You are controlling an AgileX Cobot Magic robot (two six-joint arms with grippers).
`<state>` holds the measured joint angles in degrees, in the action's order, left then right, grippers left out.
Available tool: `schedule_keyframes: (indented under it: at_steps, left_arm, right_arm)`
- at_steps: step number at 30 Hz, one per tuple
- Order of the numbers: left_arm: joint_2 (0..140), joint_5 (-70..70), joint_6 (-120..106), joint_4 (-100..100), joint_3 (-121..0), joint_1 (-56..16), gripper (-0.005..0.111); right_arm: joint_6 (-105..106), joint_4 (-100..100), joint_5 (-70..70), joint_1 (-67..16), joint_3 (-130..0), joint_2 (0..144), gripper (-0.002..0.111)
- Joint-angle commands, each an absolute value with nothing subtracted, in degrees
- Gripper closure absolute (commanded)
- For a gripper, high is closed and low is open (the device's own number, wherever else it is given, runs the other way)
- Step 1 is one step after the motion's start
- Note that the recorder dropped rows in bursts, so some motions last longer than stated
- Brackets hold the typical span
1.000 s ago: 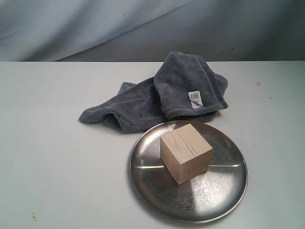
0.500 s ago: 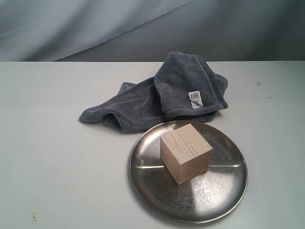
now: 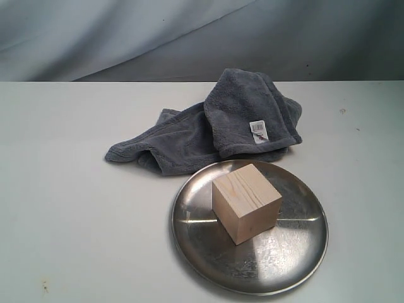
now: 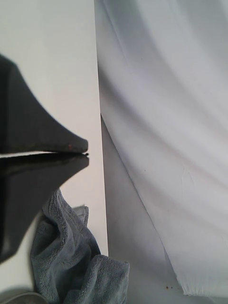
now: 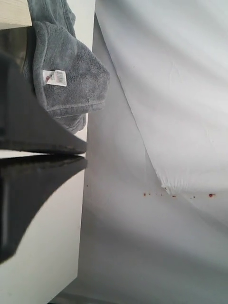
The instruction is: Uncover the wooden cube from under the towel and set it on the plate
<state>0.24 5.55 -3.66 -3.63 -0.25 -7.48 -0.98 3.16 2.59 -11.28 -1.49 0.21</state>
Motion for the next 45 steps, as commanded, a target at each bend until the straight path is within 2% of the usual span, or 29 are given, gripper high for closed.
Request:
schedule_keyframes:
  at_steps: [1, 21, 30, 45]
  left_arm:
    - [0.00, 4.94, -3.54, -3.77, 0.00, -7.36, 0.107]
    - [0.00, 4.94, -3.54, -3.77, 0.00, -7.36, 0.107]
    - [0.00, 4.94, -3.54, -3.77, 0.00, -7.36, 0.107]
    - [0.00, 4.94, -3.54, -3.77, 0.00, -7.36, 0.107]
  right_arm:
    - [0.00, 4.23, -1.28, -11.42, 0.00, 0.00, 0.108]
    - [0.00, 10.29, 0.66, -11.42, 0.00, 0.00, 0.108]
    - [9.50, 5.67, 0.68, -11.42, 0.00, 0.00, 0.108]
    - [9.62, 3.23, 0.91, -11.42, 0.00, 0.00, 0.108]
